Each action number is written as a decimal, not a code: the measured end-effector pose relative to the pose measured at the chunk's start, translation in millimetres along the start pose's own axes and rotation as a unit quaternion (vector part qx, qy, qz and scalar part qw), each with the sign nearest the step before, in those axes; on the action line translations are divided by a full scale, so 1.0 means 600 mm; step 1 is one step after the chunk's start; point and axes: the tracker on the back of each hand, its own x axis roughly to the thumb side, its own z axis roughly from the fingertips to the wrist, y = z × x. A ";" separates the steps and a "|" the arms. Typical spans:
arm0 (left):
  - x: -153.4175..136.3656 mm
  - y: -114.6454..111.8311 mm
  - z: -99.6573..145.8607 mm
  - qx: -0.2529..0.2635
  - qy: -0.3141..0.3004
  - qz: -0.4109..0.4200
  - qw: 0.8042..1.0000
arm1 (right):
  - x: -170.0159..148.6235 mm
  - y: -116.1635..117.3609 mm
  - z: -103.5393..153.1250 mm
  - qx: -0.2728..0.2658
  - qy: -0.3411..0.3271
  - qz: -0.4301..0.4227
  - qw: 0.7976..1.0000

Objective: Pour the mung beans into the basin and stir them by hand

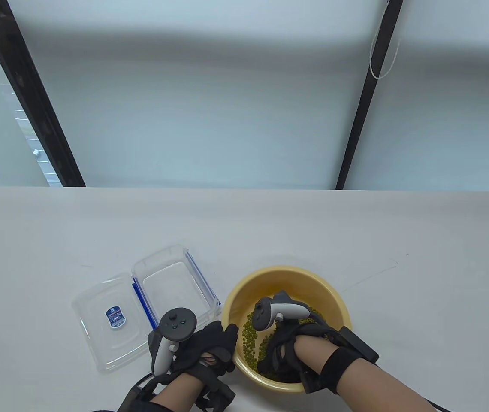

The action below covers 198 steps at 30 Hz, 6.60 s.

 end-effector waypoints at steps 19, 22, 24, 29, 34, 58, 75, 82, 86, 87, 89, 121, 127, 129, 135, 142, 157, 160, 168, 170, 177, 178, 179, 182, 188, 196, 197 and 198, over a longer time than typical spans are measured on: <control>0.000 -0.001 0.000 -0.004 -0.002 -0.002 1.000 | -0.032 -0.099 -0.034 -0.183 0.080 -0.140 0.970; 0.000 -0.001 0.000 -0.004 -0.002 -0.002 1.000 | -0.062 -0.104 -0.025 -0.221 0.155 -0.093 0.958; 0.000 0.000 0.001 -0.004 -0.002 -0.001 1.000 | -0.085 -0.103 -0.016 -0.229 0.192 -0.058 0.953; 0.000 -0.001 0.001 -0.006 -0.001 0.001 1.000 | -0.118 -0.089 0.005 -0.186 0.207 -0.035 0.960; 0.000 -0.001 0.001 -0.005 0.000 0.003 1.000 | -0.099 -0.062 0.015 -0.106 0.212 0.028 0.971; -0.001 0.000 -0.001 -0.004 -0.006 0.002 1.000 | 0.011 -0.050 -0.034 -0.041 -0.011 -0.137 0.990; 0.000 -0.001 -0.002 -0.005 -0.008 0.000 1.000 | -0.115 -0.112 -0.005 -0.200 0.238 -0.056 0.949; 0.001 -0.002 -0.002 -0.003 -0.007 0.000 1.000 | -0.107 -0.070 0.010 -0.064 0.235 0.021 0.970; 0.000 -0.002 -0.002 -0.002 -0.006 0.001 1.000 | -0.079 -0.032 0.007 0.002 0.183 0.042 0.982; 0.001 -0.002 -0.002 -0.002 -0.006 0.001 1.000 | -0.071 -0.027 0.007 0.006 0.173 0.052 0.984; 0.001 -0.002 -0.002 -0.002 -0.006 0.001 1.000 | -0.056 -0.019 0.008 0.011 0.152 0.059 0.987; -0.001 -0.001 -0.005 -0.008 -0.011 0.000 1.000 | -0.092 -0.104 -0.027 -0.173 0.107 -0.215 0.955; 0.000 0.000 -0.004 -0.007 -0.007 0.001 1.000 | -0.138 -0.094 0.006 -0.140 0.190 -0.136 0.962; 0.000 0.000 -0.004 -0.006 -0.004 0.002 1.000 | -0.138 -0.084 0.013 -0.108 0.200 -0.107 0.968; 0.000 0.000 -0.004 -0.005 -0.004 0.002 1.000 | -0.098 -0.039 0.017 -0.026 0.178 -0.019 0.983; 0.000 0.000 -0.003 -0.005 -0.004 0.002 1.000 | -0.050 -0.004 0.020 0.013 0.091 -0.022 0.996; 0.000 0.000 -0.004 -0.006 -0.007 0.000 1.000 | -0.005 -0.045 -0.033 -0.011 -0.024 -0.198 0.980; -0.001 0.000 -0.004 -0.007 -0.008 0.001 1.000 | -0.014 -0.063 -0.041 -0.047 -0.018 -0.224 0.973; 0.000 -0.001 -0.004 -0.008 -0.009 0.002 1.000 | -0.086 -0.100 -0.017 -0.186 0.140 -0.145 0.962; 0.000 -0.001 -0.003 -0.007 -0.007 0.000 1.000 | -0.109 -0.098 -0.006 -0.198 0.178 -0.101 0.959; 0.003 -0.004 -0.002 -0.004 -0.002 -0.004 1.000 | -0.119 -0.060 0.021 -0.074 0.211 -0.031 0.974; 0.002 -0.004 -0.002 -0.005 -0.001 -0.001 1.000 | -0.111 -0.050 0.023 -0.057 0.201 -0.018 0.978; 0.002 -0.004 -0.001 -0.005 -0.001 0.000 1.000 | -0.105 -0.042 0.023 -0.046 0.192 -0.013 0.980; 0.002 -0.004 -0.002 -0.005 -0.002 -0.001 1.000 | -0.078 -0.017 0.024 -0.023 0.155 0.000 0.988; 0.002 -0.003 -0.003 -0.008 -0.003 -0.001 1.000 | -0.032 0.005 0.022 0.000 0.061 -0.010 0.998; 0.002 -0.003 -0.002 -0.008 -0.005 -0.010 1.000 | -0.001 -0.017 -0.006 0.002 -0.014 -0.109 0.994; 0.002 -0.003 -0.002 -0.008 -0.005 -0.010 1.000 | -0.001 -0.021 -0.007 -0.006 -0.015 -0.118 0.993; 0.002 -0.003 -0.003 -0.008 -0.006 -0.011 1.000 | 0.000 -0.030 -0.012 -0.027 -0.019 -0.136 0.990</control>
